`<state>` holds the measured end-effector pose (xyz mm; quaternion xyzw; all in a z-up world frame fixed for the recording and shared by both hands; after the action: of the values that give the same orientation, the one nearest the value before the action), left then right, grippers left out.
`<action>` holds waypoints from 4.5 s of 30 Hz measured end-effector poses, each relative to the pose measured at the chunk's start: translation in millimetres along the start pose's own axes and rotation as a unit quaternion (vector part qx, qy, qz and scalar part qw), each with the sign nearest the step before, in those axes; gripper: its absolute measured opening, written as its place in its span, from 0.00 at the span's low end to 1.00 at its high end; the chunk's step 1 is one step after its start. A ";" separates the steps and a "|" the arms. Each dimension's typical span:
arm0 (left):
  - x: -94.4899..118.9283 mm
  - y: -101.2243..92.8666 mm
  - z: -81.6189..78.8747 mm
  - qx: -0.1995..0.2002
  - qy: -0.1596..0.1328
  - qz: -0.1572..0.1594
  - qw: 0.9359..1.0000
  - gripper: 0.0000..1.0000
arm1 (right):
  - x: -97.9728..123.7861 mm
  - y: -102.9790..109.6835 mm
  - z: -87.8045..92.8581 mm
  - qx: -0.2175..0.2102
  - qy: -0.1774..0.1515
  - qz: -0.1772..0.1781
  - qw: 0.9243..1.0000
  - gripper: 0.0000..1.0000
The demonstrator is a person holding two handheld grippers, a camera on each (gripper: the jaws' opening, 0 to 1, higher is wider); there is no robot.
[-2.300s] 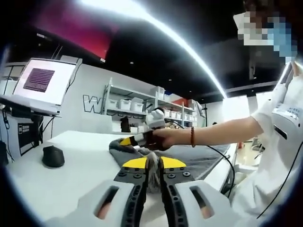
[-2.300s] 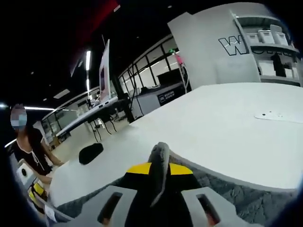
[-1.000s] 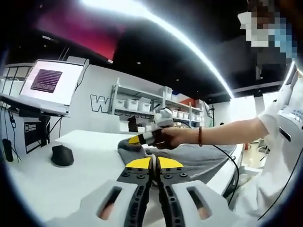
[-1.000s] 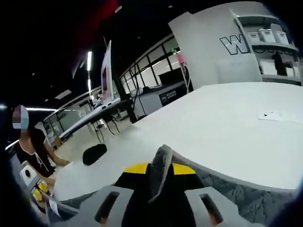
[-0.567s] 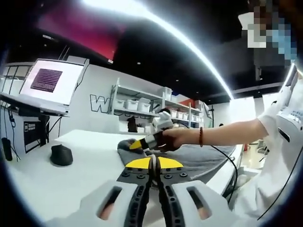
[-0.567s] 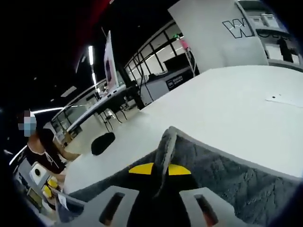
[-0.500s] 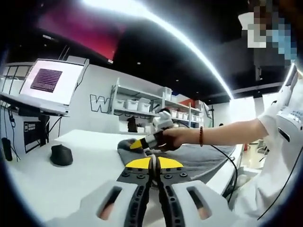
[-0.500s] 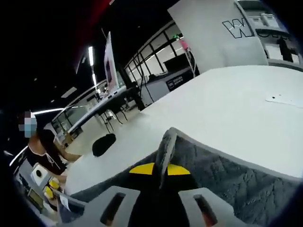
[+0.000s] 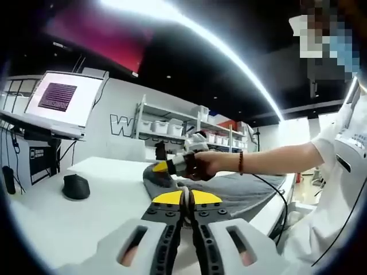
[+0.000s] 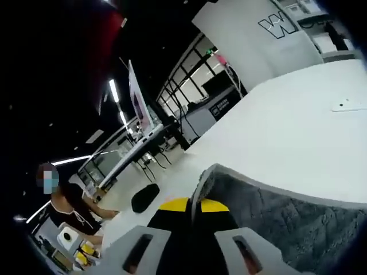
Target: Open the folded towel by lifting each exposed corner and separating the folded layers until the towel lies flat within the target outline without major curled edges
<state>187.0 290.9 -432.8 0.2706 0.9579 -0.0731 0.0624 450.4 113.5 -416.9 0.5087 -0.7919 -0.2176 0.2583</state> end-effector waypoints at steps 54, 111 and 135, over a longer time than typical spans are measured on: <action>26.0 21.3 0.5 -0.031 0.009 -0.058 0.998 0.04 | -56.4 31.3 9.5 -0.027 -0.026 -0.037 0.999 0.20; -48.3 -49.7 -18.7 -0.058 0.039 0.023 0.997 0.39 | 55.9 35.1 49.1 0.231 0.020 0.036 0.972 0.61; -70.8 -91.2 -17.9 -0.047 0.039 0.099 0.993 0.59 | 134.8 43.4 58.4 0.290 -0.011 0.063 0.955 0.65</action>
<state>197.4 181.0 -394.3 0.3633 0.9306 -0.0105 0.0445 336.4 11.3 -410.3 0.5081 -0.8544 0.0320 0.1042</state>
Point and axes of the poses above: the point that each gripper's makers call its tool centre point, and the gripper's own axes: x roughly backward along the fingers, y roughly to its left, z roughly out of its underside, the point moved 7 cm from there along x, roughly backward along the fingers, and after that the axes turned 5 degrees about -z, right-handed, at the moved point
